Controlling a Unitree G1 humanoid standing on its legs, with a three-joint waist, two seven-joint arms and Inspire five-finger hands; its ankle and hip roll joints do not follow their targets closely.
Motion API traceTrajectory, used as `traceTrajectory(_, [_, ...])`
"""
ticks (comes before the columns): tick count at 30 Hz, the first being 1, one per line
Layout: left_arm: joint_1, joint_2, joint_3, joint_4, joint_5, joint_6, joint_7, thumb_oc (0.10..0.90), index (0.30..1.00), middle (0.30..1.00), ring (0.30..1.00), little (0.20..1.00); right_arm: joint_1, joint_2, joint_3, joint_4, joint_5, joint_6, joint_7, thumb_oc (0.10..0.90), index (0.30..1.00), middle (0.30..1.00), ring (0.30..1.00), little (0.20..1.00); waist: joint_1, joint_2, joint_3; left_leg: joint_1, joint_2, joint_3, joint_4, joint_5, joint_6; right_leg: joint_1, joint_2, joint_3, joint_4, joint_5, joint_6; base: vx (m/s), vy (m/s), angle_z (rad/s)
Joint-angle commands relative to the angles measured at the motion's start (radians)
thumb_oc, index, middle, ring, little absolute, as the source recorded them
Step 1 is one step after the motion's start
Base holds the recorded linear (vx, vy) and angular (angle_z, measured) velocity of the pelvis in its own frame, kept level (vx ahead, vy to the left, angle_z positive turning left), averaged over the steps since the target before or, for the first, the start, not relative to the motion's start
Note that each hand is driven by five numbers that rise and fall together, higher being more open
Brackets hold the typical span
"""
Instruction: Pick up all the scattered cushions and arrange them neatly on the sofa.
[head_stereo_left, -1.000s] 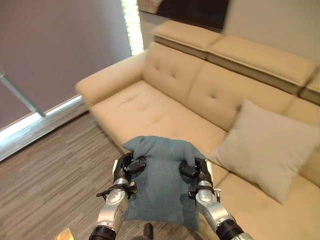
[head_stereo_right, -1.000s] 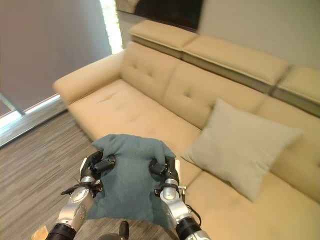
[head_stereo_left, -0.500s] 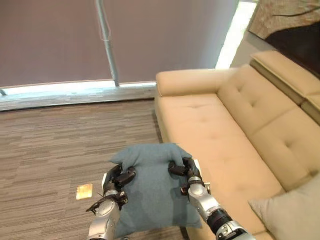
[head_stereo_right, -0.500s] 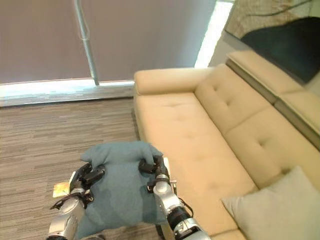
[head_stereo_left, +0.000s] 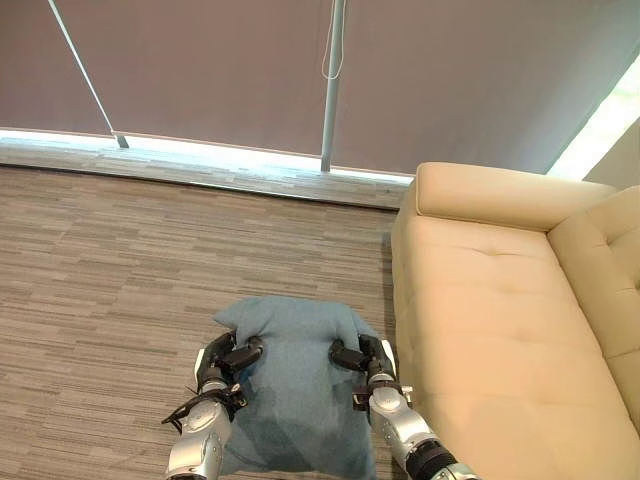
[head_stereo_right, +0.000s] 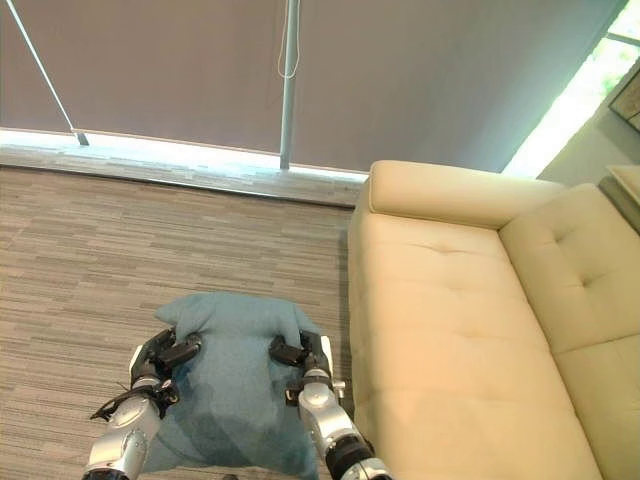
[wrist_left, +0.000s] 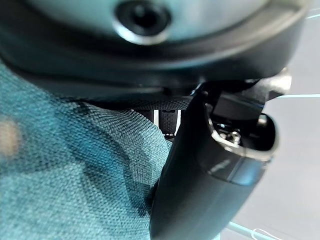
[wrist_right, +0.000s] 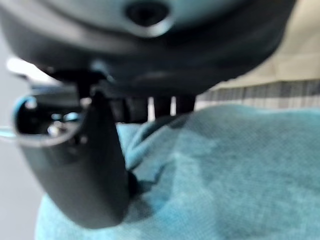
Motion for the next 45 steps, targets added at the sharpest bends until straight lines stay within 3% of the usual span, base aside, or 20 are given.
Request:
traceTrajectory(1, [-0.1, -0.142, -0.204, -0.094, -0.024, -0.065, -0.146, 0.4, 0.3, 0.3, 0.3, 0.3, -0.148, 0.19, 0.04, -0.088, 0.024, -0.117, 0.058, 0.4, 0.3, 0.3, 0.3, 0.3, -0.011, -0.065, -0.021, 0.084, -0.068, -0.011, 0.006, -0.137, -0.029, 0.038, 0.0, -0.004, -0.232, 0.182, 0.06, 0.46, -0.065, 0.54])
traceTrajectory(2, [-0.109, -0.145, -0.197, -0.073, -0.02, -0.067, -0.144, 0.4, 0.3, 0.3, 0.3, 0.3, -0.169, 0.187, 0.029, -0.072, 0.018, -0.125, 0.063, 0.4, 0.3, 0.3, 0.3, 0.3, -0.015, -0.083, -0.019, 0.112, -0.082, -0.018, 0.006, -0.157, -0.039, 0.008, 0.017, -0.079, -0.331, 0.236, 0.085, 0.36, -0.054, 0.36])
traceTrajectory(4, [-0.111, -0.147, -0.192, -0.064, -0.018, -0.068, -0.145, 0.4, 0.3, 0.3, 0.3, 0.3, -0.178, 0.185, 0.024, -0.067, 0.015, -0.129, 0.067, 0.4, 0.3, 0.3, 0.3, 0.3, -0.02, -0.086, -0.02, 0.125, -0.085, -0.023, 0.005, -0.165, -0.044, 0.008, 0.019, -0.111, -0.368, 0.258, 0.09, 0.39, -0.053, 0.23])
traceTrajectory(9, [-0.073, -0.17, -0.218, -0.048, -0.016, -0.062, -0.158, 0.4, 0.3, 0.3, 0.3, 0.3, -0.144, 0.171, 0.031, -0.079, 0.003, -0.12, 0.068, 0.4, 0.3, 0.3, 0.3, 0.3, -0.064, -0.085, -0.085, 0.183, -0.088, -0.066, 0.089, -0.269, -0.073, 0.06, 0.079, -0.049, -0.362, 0.248, -0.006, 0.48, -0.089, 0.33])
traceTrajectory(11, [-0.053, -0.169, -0.214, -0.055, -0.012, -0.068, -0.151, 0.4, 0.3, 0.3, 0.3, 0.3, -0.148, 0.169, 0.041, -0.077, -0.014, -0.107, 0.069, 0.4, 0.3, 0.3, 0.3, 0.3, -0.067, -0.075, -0.092, 0.142, -0.03, -0.032, 0.326, -0.246, -0.137, 0.106, 0.103, -0.064, -0.345, 0.219, -0.043, 0.44, -0.239, -0.01])
traceTrajectory(12, [-0.039, -0.153, -0.202, -0.073, -0.002, -0.068, -0.149, 0.4, 0.3, 0.3, 0.3, 0.3, -0.161, 0.171, 0.037, -0.066, -0.018, -0.101, 0.071, 0.4, 0.3, 0.3, 0.3, 0.3, -0.056, -0.078, -0.084, 0.037, 0.067, -0.011, 0.599, -0.112, -0.213, 0.162, 0.143, -0.067, -0.358, 0.192, -0.069, 0.44, -0.297, -0.06])
traceTrajectory(14, [-0.03, -0.15, -0.202, -0.082, -0.002, -0.069, -0.151, 0.4, 0.3, 0.3, 0.3, 0.3, -0.167, 0.168, 0.036, -0.068, -0.022, -0.1, 0.069, 0.4, 0.3, 0.3, 0.3, 0.3, -0.051, -0.085, -0.081, -0.01, 0.075, -0.024, 0.695, -0.077, -0.216, 0.188, 0.154, -0.068, -0.375, 0.181, -0.079, 0.27, -0.146, -0.42])
traceTrajectory(15, [-0.032, -0.155, -0.209, -0.09, -0.005, -0.067, -0.148, 0.4, 0.3, 0.3, 0.3, 0.3, -0.166, 0.162, 0.034, -0.083, -0.019, -0.095, 0.068, 0.4, 0.3, 0.3, 0.3, 0.3, -0.027, -0.102, -0.059, -0.128, 0.065, -0.063, 0.825, -0.065, -0.197, 0.234, 0.168, -0.047, -0.389, 0.155, -0.095, 0.24, -0.053, -0.63])
traceTrajectory(16, [-0.032, -0.154, -0.212, -0.09, -0.005, -0.067, -0.144, 0.4, 0.3, 0.3, 0.3, 0.3, -0.156, 0.16, 0.039, -0.101, -0.015, -0.091, 0.067, 0.4, 0.3, 0.3, 0.3, 0.3, -0.022, -0.102, -0.051, -0.185, 0.085, -0.075, 0.854, -0.103, -0.178, 0.249, 0.183, -0.044, -0.389, 0.141, -0.099, 0.31, -0.073, -0.36])
traceTrajectory(18, [-0.03, -0.151, -0.218, -0.092, -0.003, -0.066, -0.145, 0.4, 0.3, 0.3, 0.3, 0.3, -0.146, 0.16, 0.044, -0.115, -0.012, -0.089, 0.068, 0.4, 0.3, 0.3, 0.3, 0.3, -0.018, -0.115, -0.047, -0.23, 0.097, -0.082, 0.844, -0.122, -0.162, 0.26, 0.186, -0.043, -0.393, 0.134, -0.099, 0.2, -0.018, -0.06])
traceTrajectory(19, [-0.024, -0.15, -0.232, -0.104, 0.001, -0.059, -0.147, 0.4, 0.3, 0.3, 0.3, 0.3, -0.132, 0.158, 0.053, -0.129, -0.013, -0.086, 0.066, 0.4, 0.3, 0.3, 0.3, 0.3, 0.01, -0.128, -0.031, -0.29, 0.112, -0.121, 0.732, -0.176, -0.14, 0.292, 0.199, -0.023, -0.399, 0.118, -0.095, 0.18, 0.011, -0.06])
traceTrajectory(21, [-0.02, -0.147, -0.235, -0.108, 0.002, -0.057, -0.148, 0.4, 0.3, 0.3, 0.3, 0.3, -0.131, 0.159, 0.055, -0.134, -0.01, -0.082, 0.065, 0.4, 0.3, 0.3, 0.3, 0.3, 0.017, -0.137, -0.029, -0.301, 0.102, -0.147, 0.647, -0.174, -0.14, 0.299, 0.198, -0.016, -0.402, 0.115, -0.094, 0.2, 0.047, -0.12])
traceTrajectory(24, [-0.002, -0.14, -0.247, -0.116, 0.006, -0.062, -0.14, 0.4, 0.3, 0.3, 0.3, 0.3, -0.136, 0.167, 0.061, -0.133, -0.003, -0.081, 0.073, 0.4, 0.3, 0.3, 0.3, 0.3, 0.06, -0.13, -0.016, -0.296, 0.074, -0.35, 0.264, -0.046, -0.181, 0.327, 0.236, 0.053, -0.394, 0.088, -0.091, 0.29, 0.142, -0.34])
traceTrajectory(26, [0.005, -0.137, -0.244, -0.109, 0.004, -0.071, -0.134, 0.4, 0.3, 0.3, 0.3, 0.3, -0.15, 0.171, 0.061, -0.127, 0.004, -0.083, 0.079, 0.4, 0.3, 0.3, 0.3, 0.3, 0.086, -0.126, -0.009, -0.315, 0.055, -0.488, 0.142, -0.005, -0.209, 0.347, 0.258, 0.118, -0.382, 0.058, -0.096, 0.3, 0.221, -0.83])
traceTrajectory(27, [0.013, -0.136, -0.255, -0.096, 0.012, -0.073, -0.124, 0.4, 0.3, 0.3, 0.3, 0.3, -0.146, 0.175, 0.066, -0.115, 0.002, -0.084, 0.082, 0.4, 0.3, 0.3, 0.3, 0.3, 0.089, -0.11, -0.022, -0.282, 0.063, -0.504, 0.08, 0.027, -0.208, 0.375, 0.271, 0.155, -0.387, 0.038, -0.086, 0.24, 0.242, -1.14])
traceTrajectory(31, [0.018, -0.135, -0.27, -0.09, 0.014, -0.066, -0.1, 0.4, 0.3, 0.3, 0.3, 0.3, -0.122, 0.174, 0.063, -0.127, 0.006, -0.084, 0.078, 0.4, 0.3, 0.3, 0.3, 0.3, 0.093, -0.096, -0.054, -0.204, 0.04, -0.473, 0.052, 0.084, -0.187, 0.397, 0.245, 0.194, -0.342, 0.016, -0.046, 0.24, 0.457, -0.79])
traceTrajectory(35, [0.019, -0.125, -0.271, -0.094, 0.016, -0.067, -0.079, 0.4, 0.3, 0.3, 0.3, 0.3, -0.122, 0.168, 0.063, -0.142, -0.002, -0.086, 0.089, 0.4, 0.3, 0.3, 0.3, 0.3, 0.094, -0.085, -0.083, -0.116, 0.006, -0.383, 0.027, 0.081, -0.122, 0.327, 0.177, 0.227, -0.129, 0.034, 0.016, 0.15, 0.347, -0.47])
traceTrajectory(37, [0.018, -0.126, -0.259, -0.104, 0.01, -0.077, -0.059, 0.4, 0.3, 0.3, 0.3, 0.3, -0.129, 0.17, 0.059, -0.147, -0.006, -0.095, 0.094, 0.4, 0.3, 0.3, 0.3, 0.3, 0.102, -0.076, -0.088, -0.079, -0.001, -0.303, 0.018, 0.062, -0.091, 0.29, 0.079, 0.145, -0.021, 0.091, 0.049, 0.17, 0.388, -0.66])
traceTrajectory(38, [0.019, -0.131, -0.246, -0.105, 0.016, -0.081, -0.046, 0.4, 0.3, 0.3, 0.3, 0.3, -0.124, 0.174, 0.059, -0.151, -0.012, -0.103, 0.102, 0.4, 0.3, 0.3, 0.3, 0.3, 0.098, -0.07, -0.091, -0.044, -0.004, -0.247, 0.007, 0.038, -0.079, 0.277, 0.002, 0.044, 0.005, 0.127, 0.052, 0.14, 0.281, -0.81])
traceTrajectory(45, [0.014, -0.135, -0.218, -0.106, 0.031, -0.098, -0.03, 0.4, 0.3, 0.3, 0.3, 0.3, -0.087, 0.152, 0.059, -0.175, -0.041, -0.121, 0.096, 0.4, 0.3, 0.3, 0.3, 0.3, 0.067, -0.054, -0.077, 0.037, -0.018, -0.104, -0.008, -0.017, -0.063, 0.241, -0.052, -0.185, -0.175, 0.173, 0.049, 0.11, 0.111, -0.78])
